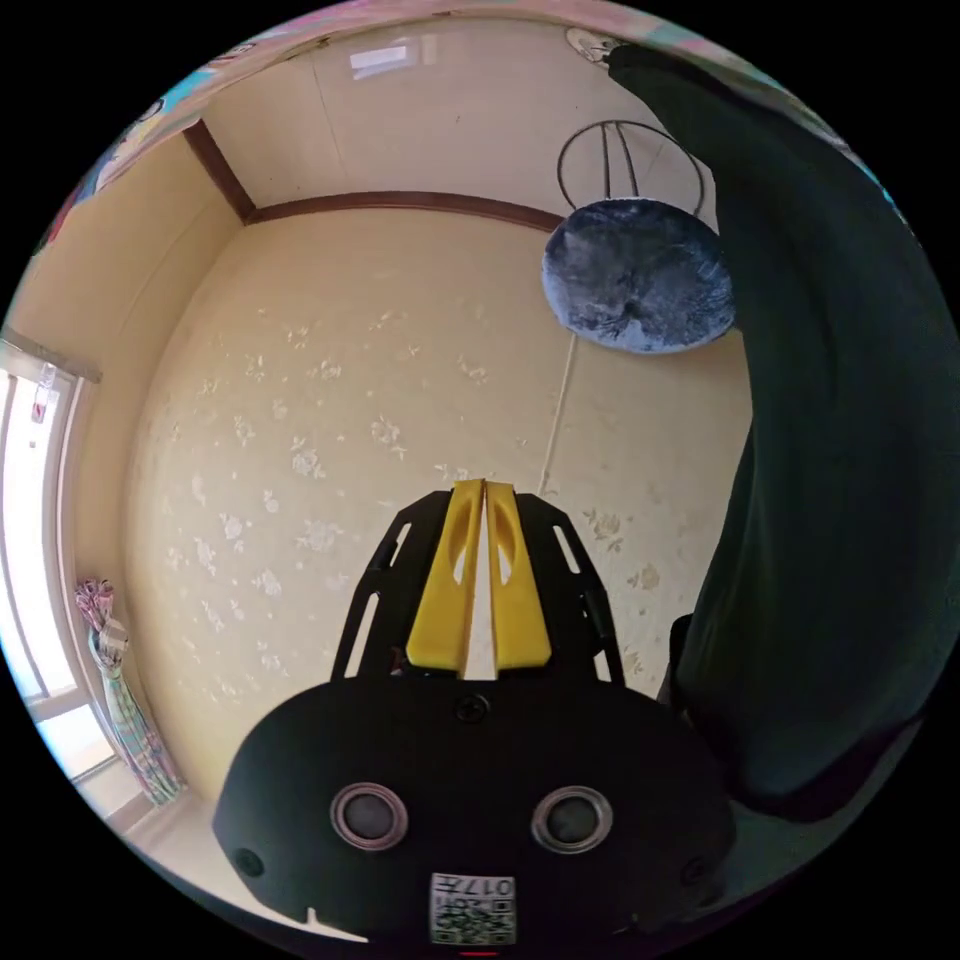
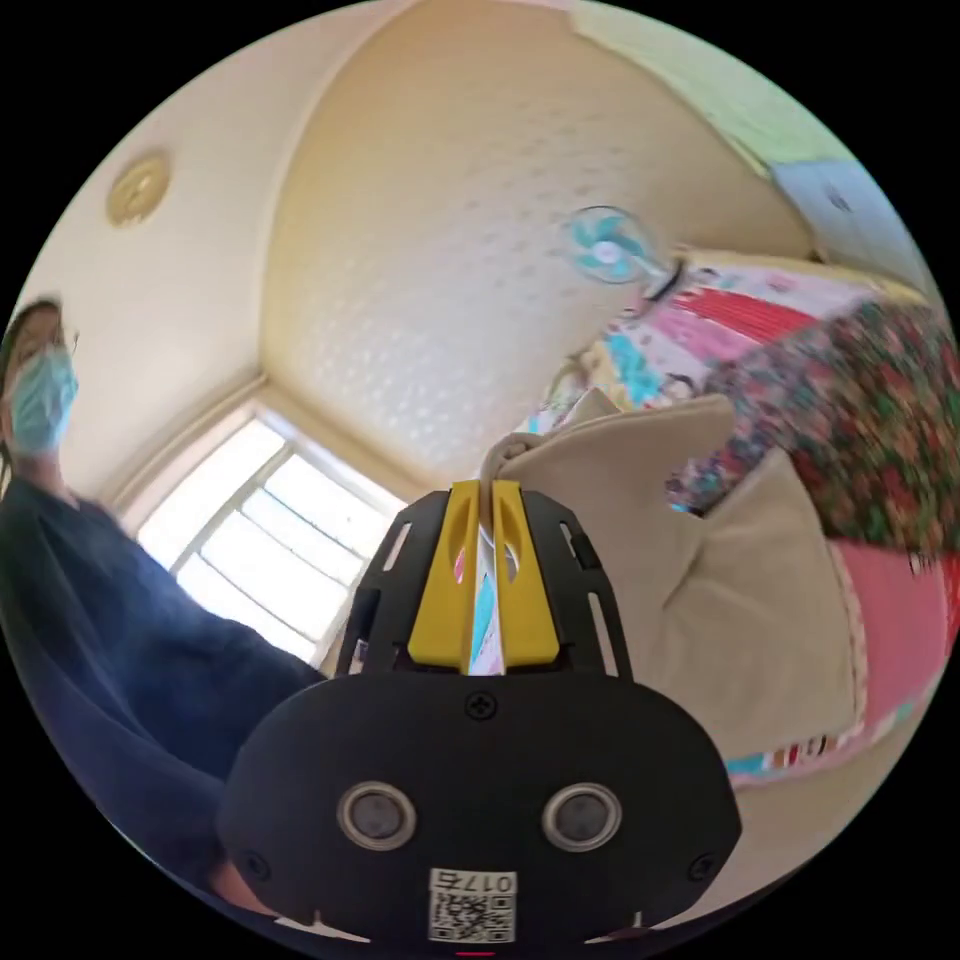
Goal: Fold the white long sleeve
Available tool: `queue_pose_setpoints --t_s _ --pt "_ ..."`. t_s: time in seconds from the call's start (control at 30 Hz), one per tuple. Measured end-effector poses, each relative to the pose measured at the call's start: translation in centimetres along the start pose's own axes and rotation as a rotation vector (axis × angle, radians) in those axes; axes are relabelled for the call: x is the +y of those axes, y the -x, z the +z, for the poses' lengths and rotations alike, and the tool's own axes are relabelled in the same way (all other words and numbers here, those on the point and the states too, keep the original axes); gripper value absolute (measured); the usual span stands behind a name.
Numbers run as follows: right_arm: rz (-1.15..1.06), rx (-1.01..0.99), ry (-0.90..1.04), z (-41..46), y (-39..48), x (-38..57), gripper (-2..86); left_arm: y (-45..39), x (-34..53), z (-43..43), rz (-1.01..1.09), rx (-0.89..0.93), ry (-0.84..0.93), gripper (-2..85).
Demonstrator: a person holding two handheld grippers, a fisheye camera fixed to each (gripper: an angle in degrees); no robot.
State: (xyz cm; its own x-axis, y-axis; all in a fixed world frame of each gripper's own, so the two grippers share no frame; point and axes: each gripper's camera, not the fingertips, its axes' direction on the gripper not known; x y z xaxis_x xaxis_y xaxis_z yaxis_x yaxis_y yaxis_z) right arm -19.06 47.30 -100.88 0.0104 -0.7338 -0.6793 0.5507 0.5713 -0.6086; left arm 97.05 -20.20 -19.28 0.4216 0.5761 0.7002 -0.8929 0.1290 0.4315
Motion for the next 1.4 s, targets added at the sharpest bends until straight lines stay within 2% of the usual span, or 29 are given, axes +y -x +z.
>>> queue_pose_setpoints --t_s 0.07,0.17,0.27,0.33,0.4,0.47,0.6,0.67,0.7,0.73,0.83,0.93,1.07,1.17,1.23,1.3,1.4 --pt "-0.130 -0.042 0.133 4.1 4.8 -0.8 3.2 -0.8 -1.4 -1.8 -0.013 0.022 -0.061 -0.5" --pt "-0.283 0.008 0.353 11.5 10.9 0.8 3.2 -2.5 -3.6 -6.0 -0.030 0.026 -0.197 -0.3" --pt "-0.287 0.012 0.613 19.1 12.3 5.3 3.3 -5.0 -5.9 -9.6 -0.017 0.020 -0.307 0.1" --pt "-0.246 0.130 0.847 24.2 11.5 9.5 3.3 -6.8 -7.4 -11.1 0.007 -0.003 -0.341 0.6" --pt "-0.196 0.175 0.867 25.0 10.5 10.2 4.1 -9.5 -9.3 -12.5 0.051 -0.047 -0.367 1.4" --pt "-0.128 0.271 0.796 24.2 8.7 8.7 5.7 -11.3 -10.4 -13.5 0.081 -0.082 -0.407 1.9" --pt "0.055 0.648 0.635 22.6 1.5 3.5 11.1 -15.0 -13.1 -15.9 0.150 -0.128 -0.494 2.8" --pt "0.101 0.757 0.685 24.1 -2.0 2.7 11.3 -16.6 -14.3 -17.2 0.189 -0.125 -0.521 3.3" --pt "0.103 0.802 0.783 25.9 -4.2 3.2 10.6 -17.7 -15.0 -18.2 0.221 -0.117 -0.547 3.5" --pt "0.078 0.816 0.875 27.7 -5.4 3.8 9.3 -18.3 -15.4 -18.8 0.239 -0.112 -0.561 3.6" --pt "-0.061 0.848 0.938 28.9 -2.8 2.4 4.6 -21.4 -16.3 -21.5 0.351 -0.074 -0.637 3.5" --pt "-0.067 0.759 0.809 25.4 1.8 1.2 2.8 -24.4 -16.4 -23.7 0.496 0.002 -0.735 3.0" --pt "0.111 0.648 0.855 20.8 3.8 4.8 1.9 -27.9 -17.4 -25.7 0.664 0.107 -0.843 4.0" --pt "0.216 0.688 1.031 19.3 3.9 11.2 1.5 -30.6 -18.8 -27.0 0.771 0.173 -0.913 6.0" --pt "0.365 0.685 1.195 18.9 3.3 15.7 1.1 -32.7 -19.9 -28.2 0.834 0.204 -0.934 7.5" --pt "0.424 0.665 1.180 18.3 4.1 17.0 0.9 -35.9 -21.9 -30.4 0.895 0.229 -0.930 9.6" --pt "0.583 0.639 1.040 16.7 5.1 16.9 0.7 -39.0 -24.6 -34.4 0.910 0.280 -0.969 10.9"
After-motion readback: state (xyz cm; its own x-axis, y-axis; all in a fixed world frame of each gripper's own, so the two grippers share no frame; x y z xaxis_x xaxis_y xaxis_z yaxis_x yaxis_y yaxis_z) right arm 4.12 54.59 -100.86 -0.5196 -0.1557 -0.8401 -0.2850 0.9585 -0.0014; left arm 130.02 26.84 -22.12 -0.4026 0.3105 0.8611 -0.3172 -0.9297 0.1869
